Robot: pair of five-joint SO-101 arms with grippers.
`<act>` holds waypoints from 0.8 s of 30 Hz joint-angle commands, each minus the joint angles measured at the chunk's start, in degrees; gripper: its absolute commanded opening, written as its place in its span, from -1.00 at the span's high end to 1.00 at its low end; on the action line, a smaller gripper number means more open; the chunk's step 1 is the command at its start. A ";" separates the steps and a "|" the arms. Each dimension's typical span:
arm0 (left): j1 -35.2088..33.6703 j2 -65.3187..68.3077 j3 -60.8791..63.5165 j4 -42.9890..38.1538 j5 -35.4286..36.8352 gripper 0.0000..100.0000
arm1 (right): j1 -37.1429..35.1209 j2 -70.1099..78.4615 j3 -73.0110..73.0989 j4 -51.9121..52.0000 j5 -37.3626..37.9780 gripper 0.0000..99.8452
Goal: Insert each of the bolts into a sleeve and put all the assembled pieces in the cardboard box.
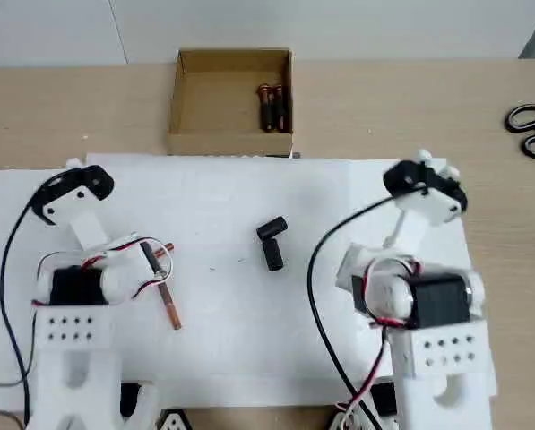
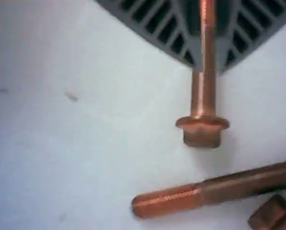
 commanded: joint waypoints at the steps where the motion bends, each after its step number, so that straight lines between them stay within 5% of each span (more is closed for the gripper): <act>1: 0.18 3.96 -2.24 -1.23 0.18 0.99 | 1.89 -3.03 0.70 -1.19 -0.09 0.99; 24: 4.31 11.34 -1.80 -2.55 0.09 0.78 | 5.76 -3.56 4.84 -5.32 2.55 0.99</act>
